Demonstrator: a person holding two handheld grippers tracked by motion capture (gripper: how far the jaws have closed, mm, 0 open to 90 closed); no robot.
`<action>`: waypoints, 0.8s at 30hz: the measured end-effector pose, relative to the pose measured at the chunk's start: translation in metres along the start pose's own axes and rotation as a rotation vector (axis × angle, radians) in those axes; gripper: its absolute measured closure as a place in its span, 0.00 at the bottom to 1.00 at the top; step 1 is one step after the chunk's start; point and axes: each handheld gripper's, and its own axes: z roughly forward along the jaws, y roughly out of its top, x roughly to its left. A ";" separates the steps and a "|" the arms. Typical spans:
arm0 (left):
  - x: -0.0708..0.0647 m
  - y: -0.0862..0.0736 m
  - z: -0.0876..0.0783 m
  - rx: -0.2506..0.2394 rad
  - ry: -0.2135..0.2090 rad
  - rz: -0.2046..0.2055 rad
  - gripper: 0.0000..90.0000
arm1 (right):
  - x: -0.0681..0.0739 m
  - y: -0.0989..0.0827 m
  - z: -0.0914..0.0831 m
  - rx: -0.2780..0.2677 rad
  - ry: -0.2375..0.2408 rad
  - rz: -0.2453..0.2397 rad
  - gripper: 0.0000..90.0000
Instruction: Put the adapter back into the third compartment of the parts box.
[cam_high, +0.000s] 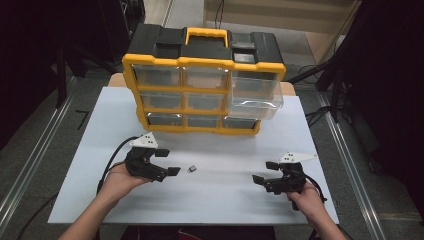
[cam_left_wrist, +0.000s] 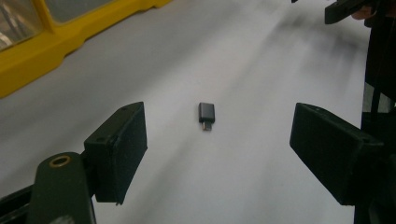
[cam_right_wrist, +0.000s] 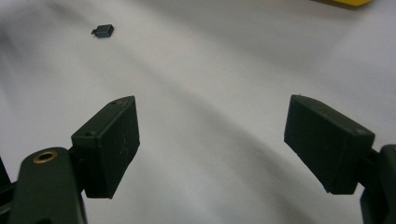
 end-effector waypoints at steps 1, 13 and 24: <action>0.001 0.002 0.001 -0.002 -0.002 -0.001 0.23 | 0.000 0.000 0.000 0.000 0.000 -0.001 0.18; 0.002 0.018 0.016 -0.013 0.006 0.007 0.24 | 0.000 0.000 0.000 0.001 0.003 0.002 0.18; 0.004 0.033 0.032 -0.026 0.010 0.015 0.25 | 0.000 0.000 0.000 0.001 0.005 -0.008 0.18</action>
